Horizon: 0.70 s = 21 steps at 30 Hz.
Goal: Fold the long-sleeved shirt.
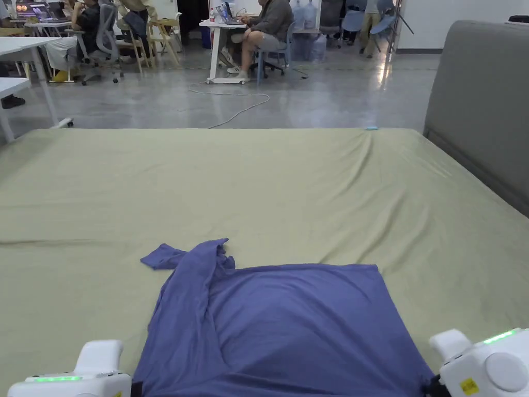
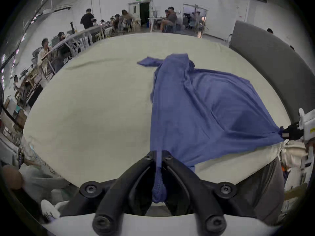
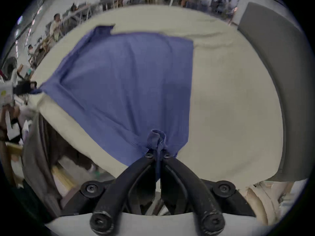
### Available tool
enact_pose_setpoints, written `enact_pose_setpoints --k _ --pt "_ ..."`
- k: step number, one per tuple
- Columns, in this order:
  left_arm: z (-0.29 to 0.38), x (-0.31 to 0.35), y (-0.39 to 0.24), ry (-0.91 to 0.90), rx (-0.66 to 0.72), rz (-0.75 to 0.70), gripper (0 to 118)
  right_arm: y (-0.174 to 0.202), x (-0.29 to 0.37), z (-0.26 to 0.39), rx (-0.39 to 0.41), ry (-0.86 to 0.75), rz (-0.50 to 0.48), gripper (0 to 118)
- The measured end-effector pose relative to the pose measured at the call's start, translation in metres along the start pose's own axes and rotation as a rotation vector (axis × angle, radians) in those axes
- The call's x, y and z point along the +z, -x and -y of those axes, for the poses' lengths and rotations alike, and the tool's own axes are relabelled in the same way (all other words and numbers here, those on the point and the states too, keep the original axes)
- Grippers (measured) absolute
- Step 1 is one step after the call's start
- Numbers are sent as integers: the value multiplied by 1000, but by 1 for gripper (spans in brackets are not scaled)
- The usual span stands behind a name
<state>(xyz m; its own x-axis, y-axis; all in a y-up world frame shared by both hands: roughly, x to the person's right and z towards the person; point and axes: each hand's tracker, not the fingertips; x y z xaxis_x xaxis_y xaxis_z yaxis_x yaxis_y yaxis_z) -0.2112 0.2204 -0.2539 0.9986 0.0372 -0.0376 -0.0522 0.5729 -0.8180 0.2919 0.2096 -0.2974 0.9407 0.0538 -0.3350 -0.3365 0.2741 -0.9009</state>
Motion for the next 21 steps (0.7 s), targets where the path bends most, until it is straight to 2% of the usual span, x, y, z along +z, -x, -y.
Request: enact_pose_setpoints --k 2,3,4,5,6,7,9,12,13,14,15,16,18,21 --pt "2 -5 4 3 5 3 0 5 -11 1 31 20 26 0" --pt "1 -5 6 -5 13 8 12 9 -12 3 22 11 30 5" --pt "-1 -2 7 -24 38 2 39 9 -11 3 18 3 33 16" --pt "0 6 6 -49 41 20 82 8 -6 2 0 -26 43 41" --pt "-3 13 7 -57 44 39 118 6 2 1 -23 -66 25 88" --pt "-5 17 8 -61 44 44 118 7 10 3 -27 -83 16 108" --pt "-9 35 6 -156 27 104 118 3 28 -1 -46 -145 20 111" --pt "-24 39 4 -145 20 104 118 -3 59 -13 -84 -270 49 109" --pt "-25 49 -5 -144 19 97 116 -5 65 -18 -107 -290 56 100" --pt "-28 48 -9 -148 22 88 102 -6 70 -22 -126 -307 54 72" --pt "-30 43 -12 -159 9 84 39 -4 70 -28 -124 -312 59 5" --pt "-32 38 -16 -152 0 75 0 -2 68 -28 -128 -332 80 0" --pt "-31 33 -22 -135 -27 67 0 1 63 -31 -96 -301 59 0" --pt "-17 31 -22 -123 -12 88 0 5 59 -33 -105 -309 54 0"
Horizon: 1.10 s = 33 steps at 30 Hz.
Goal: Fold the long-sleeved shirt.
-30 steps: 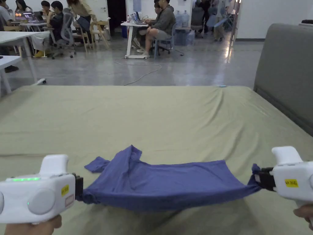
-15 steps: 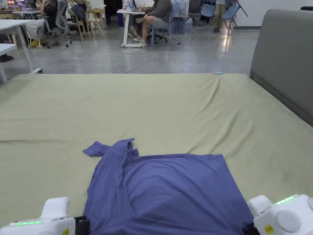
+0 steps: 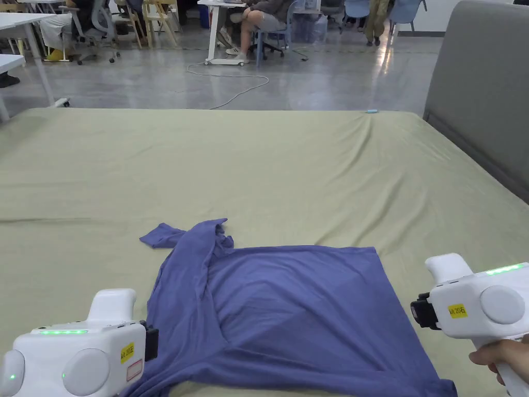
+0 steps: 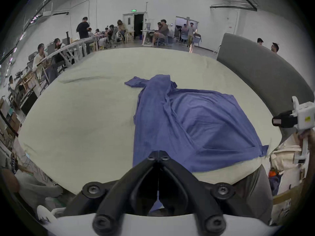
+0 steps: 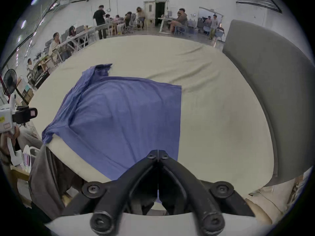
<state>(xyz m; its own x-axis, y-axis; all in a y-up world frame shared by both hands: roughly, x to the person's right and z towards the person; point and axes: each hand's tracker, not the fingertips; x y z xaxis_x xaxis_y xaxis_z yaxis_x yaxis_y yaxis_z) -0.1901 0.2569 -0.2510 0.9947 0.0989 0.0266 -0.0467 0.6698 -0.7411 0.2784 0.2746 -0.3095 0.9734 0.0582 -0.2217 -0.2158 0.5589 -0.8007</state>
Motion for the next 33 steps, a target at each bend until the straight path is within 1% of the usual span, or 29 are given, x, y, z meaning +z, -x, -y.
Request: enact_pose_setpoints --k 1,2,3,4,5,6,8,11,14,15,17,19,20,21,22,25,29,30,31,32,33 --pt "3 -1 0 5 -2 -10 0 1 -2 1 -1 6 2 0" --pt "7 -5 0 16 -14 -45 8 4 2 -3 -2 10 11 0" --pt "9 -9 2 26 -22 -70 47 4 1 -2 -6 9 16 0" --pt "6 -10 -3 48 -37 -98 76 4 -1 -1 -10 8 18 0" --pt "9 -13 -3 50 -28 -112 93 5 -3 1 -16 8 19 0" --pt "14 -15 -1 43 -18 -109 99 5 -1 -2 -22 8 18 0" --pt "18 -20 4 72 -1 -108 99 6 -3 1 -26 8 5 0" --pt "29 -36 7 203 8 -169 99 8 -6 -1 -17 22 -11 0" --pt "41 -58 12 305 3 -179 99 12 -11 -2 2 36 -9 0" --pt "46 -64 11 320 -6 -189 96 12 -13 -3 5 40 -13 0" --pt "55 -69 12 315 -9 -187 74 12 -18 -3 6 48 -19 0" --pt "55 -63 14 277 58 -67 59 13 -20 -8 16 59 -25 0" --pt "53 -59 11 267 67 -35 29 12 -24 -12 23 65 -23 0" --pt "49 -54 4 242 18 -81 7 11 -29 -18 34 72 -19 0" --pt "45 -51 -1 235 -23 -94 7 10 -31 -25 43 74 -19 0" --pt "30 -42 -1 188 1 -48 7 0 -47 -59 51 65 -26 0" --pt "11 -37 0 175 -19 -48 7 -16 -84 -134 58 36 0 0" --pt "9 -38 1 174 -19 -47 7 -19 -96 -153 62 36 13 6" --pt "7 -38 2 176 -12 -39 7 -25 -110 -171 57 34 14 32" --pt "6 -39 3 182 0 -28 7 -31 -128 -188 56 52 13 63" --pt "6 -39 3 187 7 -23 7 -36 -145 -198 44 106 -5 83"
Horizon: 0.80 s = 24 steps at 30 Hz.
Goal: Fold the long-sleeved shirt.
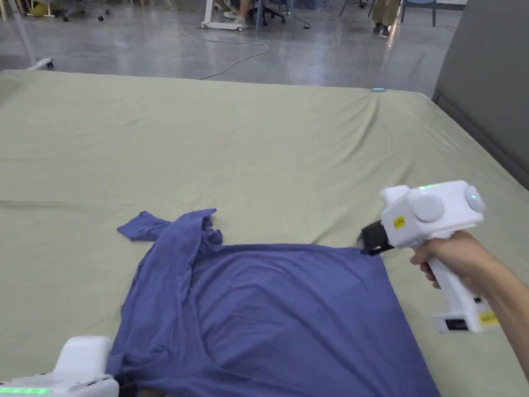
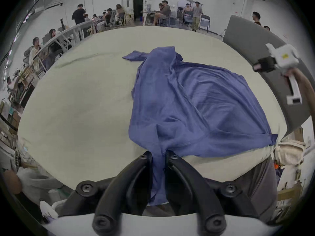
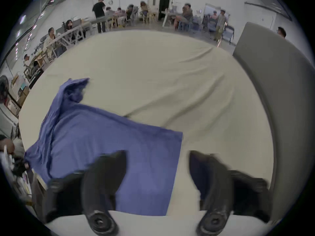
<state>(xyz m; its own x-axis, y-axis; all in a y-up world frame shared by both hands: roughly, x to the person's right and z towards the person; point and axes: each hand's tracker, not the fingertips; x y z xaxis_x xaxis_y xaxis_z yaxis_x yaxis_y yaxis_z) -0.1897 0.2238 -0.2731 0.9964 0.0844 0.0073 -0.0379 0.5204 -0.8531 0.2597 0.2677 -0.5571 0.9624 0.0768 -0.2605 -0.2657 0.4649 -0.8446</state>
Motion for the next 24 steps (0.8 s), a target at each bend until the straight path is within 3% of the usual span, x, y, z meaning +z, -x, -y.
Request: enact_pose_setpoints --k 4,9,11,14,16,17,20,24 --pt "2 0 0 20 21 2 7 -9 -58 -34 -49 163 -31 79" --pt "4 1 3 24 64 18 7 -1 -114 -41 -19 271 -40 77" --pt "3 1 3 36 65 11 7 2 -130 -38 -20 326 -2 75" --pt "2 0 2 43 68 5 7 8 -128 -34 -16 300 7 53" --pt "1 -2 2 46 72 1 7 14 -116 -35 7 286 -66 26" --pt "0 -3 1 45 68 4 7 19 -112 -32 1 283 -43 0" --pt "-7 -2 0 25 45 8 7 19 -97 -31 29 254 13 0" --pt "-35 12 5 -58 18 10 7 -7 -26 -51 -70 90 -49 0"
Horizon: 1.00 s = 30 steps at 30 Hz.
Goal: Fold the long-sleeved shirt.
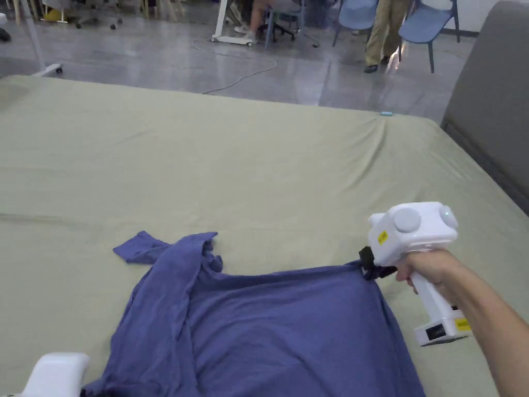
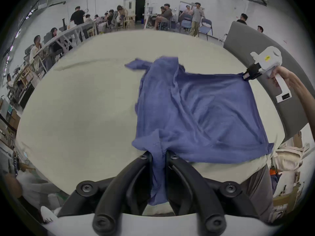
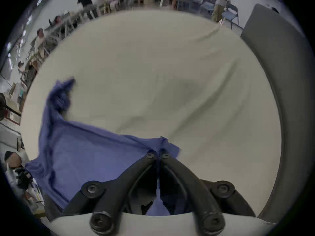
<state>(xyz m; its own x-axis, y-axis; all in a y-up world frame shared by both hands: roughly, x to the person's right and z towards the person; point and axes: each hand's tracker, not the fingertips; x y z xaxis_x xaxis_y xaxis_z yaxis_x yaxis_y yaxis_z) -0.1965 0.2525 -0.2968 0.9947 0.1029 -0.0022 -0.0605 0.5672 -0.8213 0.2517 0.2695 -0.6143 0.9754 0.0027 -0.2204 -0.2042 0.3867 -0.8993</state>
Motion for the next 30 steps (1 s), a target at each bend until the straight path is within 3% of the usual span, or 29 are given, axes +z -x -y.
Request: enact_pose_setpoints --k 3,9,14,16,21,26,30 --pt "-39 19 4 -119 -1 6 7 -6 94 -17 64 -162 19 0" --pt "-152 75 10 -439 19 66 7 -2 292 -61 69 -522 128 0" --pt "-279 126 3 -600 -85 66 7 -5 417 -118 8 -724 225 0" --pt "-334 143 4 -616 -68 112 7 -7 453 -138 -42 -783 283 0" --pt "-466 177 11 -606 120 316 7 -15 509 -169 -145 -930 285 0" --pt "-527 209 -5 -663 69 107 7 -30 526 -183 -153 -933 343 0" --pt "-527 230 -30 -711 7 123 7 -43 514 -186 -183 -935 377 0"
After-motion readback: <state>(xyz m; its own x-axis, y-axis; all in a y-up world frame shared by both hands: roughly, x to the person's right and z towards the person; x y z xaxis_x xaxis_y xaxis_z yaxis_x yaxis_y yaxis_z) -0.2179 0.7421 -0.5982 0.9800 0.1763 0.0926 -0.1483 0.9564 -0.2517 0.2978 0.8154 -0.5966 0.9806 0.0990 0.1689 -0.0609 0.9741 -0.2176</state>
